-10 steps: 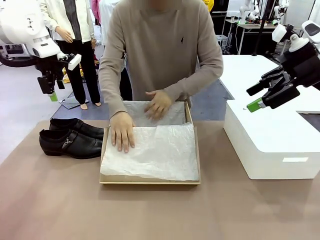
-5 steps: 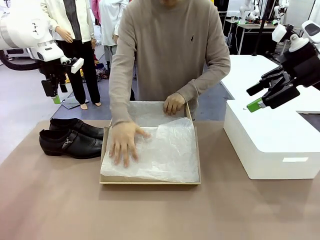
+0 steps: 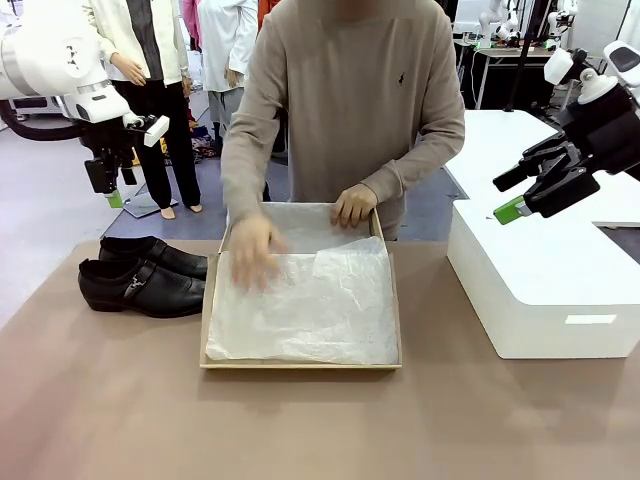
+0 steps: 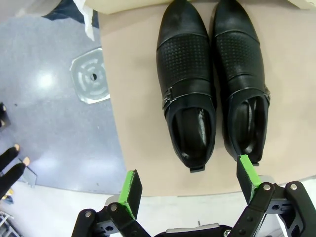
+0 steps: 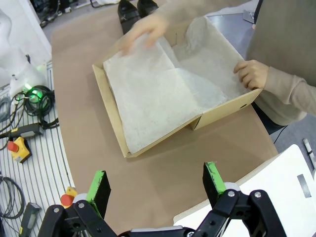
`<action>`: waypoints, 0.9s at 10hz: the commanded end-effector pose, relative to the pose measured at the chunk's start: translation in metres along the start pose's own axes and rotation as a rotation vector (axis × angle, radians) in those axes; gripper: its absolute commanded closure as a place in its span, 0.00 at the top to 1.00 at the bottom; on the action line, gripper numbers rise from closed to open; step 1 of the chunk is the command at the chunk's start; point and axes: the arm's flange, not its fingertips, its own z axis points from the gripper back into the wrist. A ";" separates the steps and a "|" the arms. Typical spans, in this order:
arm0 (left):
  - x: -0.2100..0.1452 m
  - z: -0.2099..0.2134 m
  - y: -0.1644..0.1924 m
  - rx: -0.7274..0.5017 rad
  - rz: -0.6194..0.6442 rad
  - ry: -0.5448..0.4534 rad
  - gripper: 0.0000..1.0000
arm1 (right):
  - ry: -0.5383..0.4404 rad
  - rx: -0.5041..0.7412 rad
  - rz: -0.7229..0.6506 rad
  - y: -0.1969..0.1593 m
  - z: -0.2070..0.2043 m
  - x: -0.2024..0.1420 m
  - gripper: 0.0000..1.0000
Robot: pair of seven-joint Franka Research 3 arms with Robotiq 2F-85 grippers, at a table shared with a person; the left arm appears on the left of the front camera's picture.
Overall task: Pack the shoes into the box.
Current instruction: Place one shoe of the Shoes into the Shoes Box.
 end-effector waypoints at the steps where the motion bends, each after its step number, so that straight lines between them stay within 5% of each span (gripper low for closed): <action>1: -0.002 0.002 -0.001 0.004 0.001 0.009 1.00 | -0.026 0.010 0.026 -0.004 -0.001 0.000 1.00; 9: -0.003 -0.044 0.023 0.006 0.071 0.025 1.00 | -0.026 0.010 0.026 -0.004 -0.001 0.000 1.00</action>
